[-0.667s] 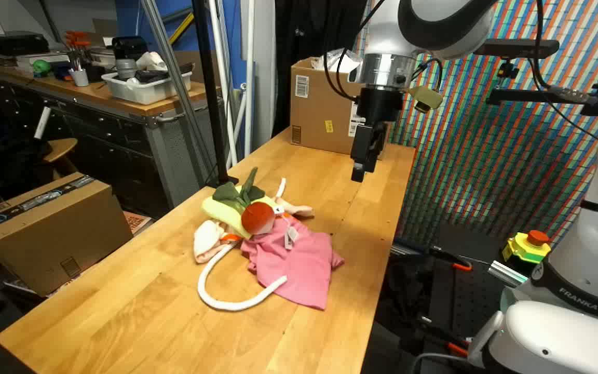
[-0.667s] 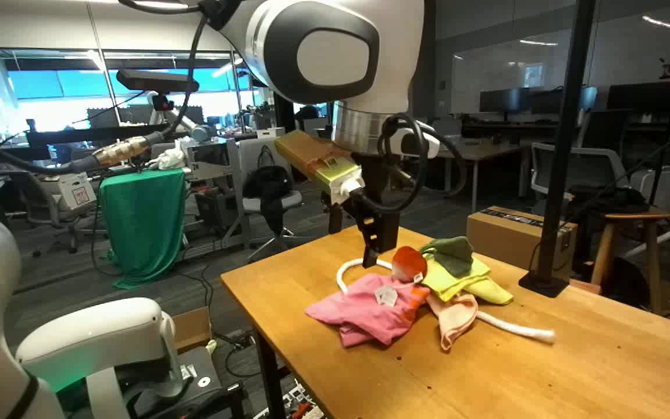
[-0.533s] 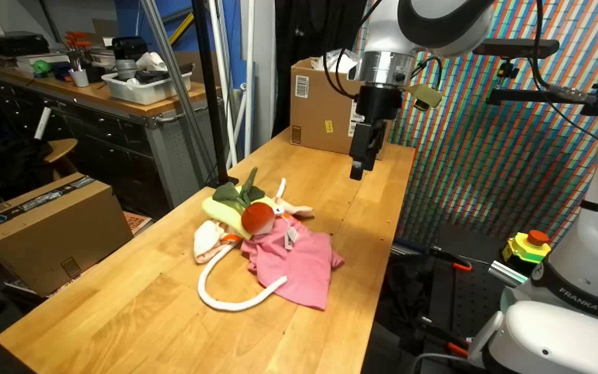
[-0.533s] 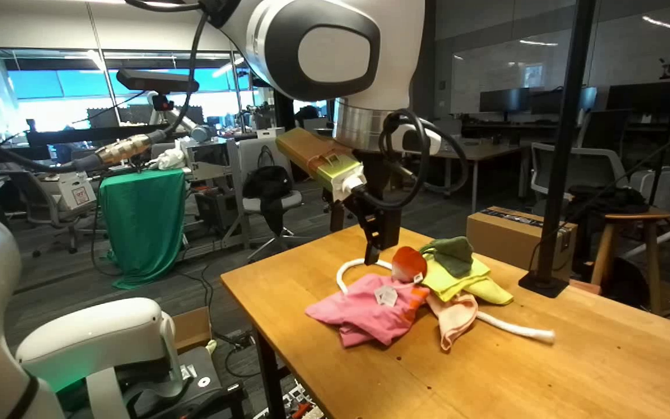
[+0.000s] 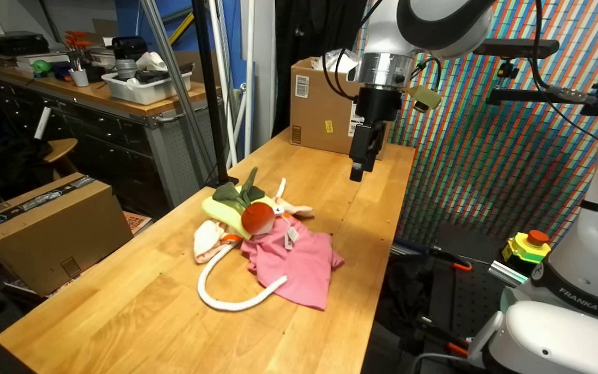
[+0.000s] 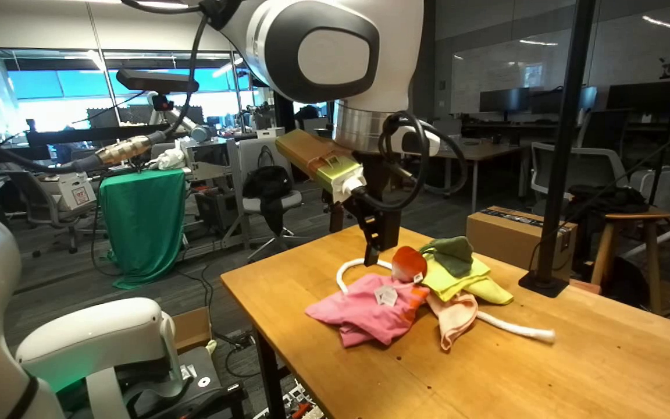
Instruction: Move the radish toy, yellow towel and pink t-shirt to the right, move the peach t-shirt to the left
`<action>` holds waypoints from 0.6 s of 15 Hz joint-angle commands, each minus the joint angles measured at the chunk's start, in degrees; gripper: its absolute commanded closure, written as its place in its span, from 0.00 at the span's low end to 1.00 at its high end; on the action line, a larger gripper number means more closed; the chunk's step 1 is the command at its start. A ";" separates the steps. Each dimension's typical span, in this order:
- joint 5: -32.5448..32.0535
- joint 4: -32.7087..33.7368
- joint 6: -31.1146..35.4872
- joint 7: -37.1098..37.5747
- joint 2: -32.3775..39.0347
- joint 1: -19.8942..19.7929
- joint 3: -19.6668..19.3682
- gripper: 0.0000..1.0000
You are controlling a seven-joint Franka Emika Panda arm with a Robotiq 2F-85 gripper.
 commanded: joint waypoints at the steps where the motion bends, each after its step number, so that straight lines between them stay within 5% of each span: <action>1: 1.09 0.86 5.32 -2.64 2.18 0.13 1.20 0.00; 9: 3.54 3.76 23.29 -6.21 11.19 3.71 4.04 0.00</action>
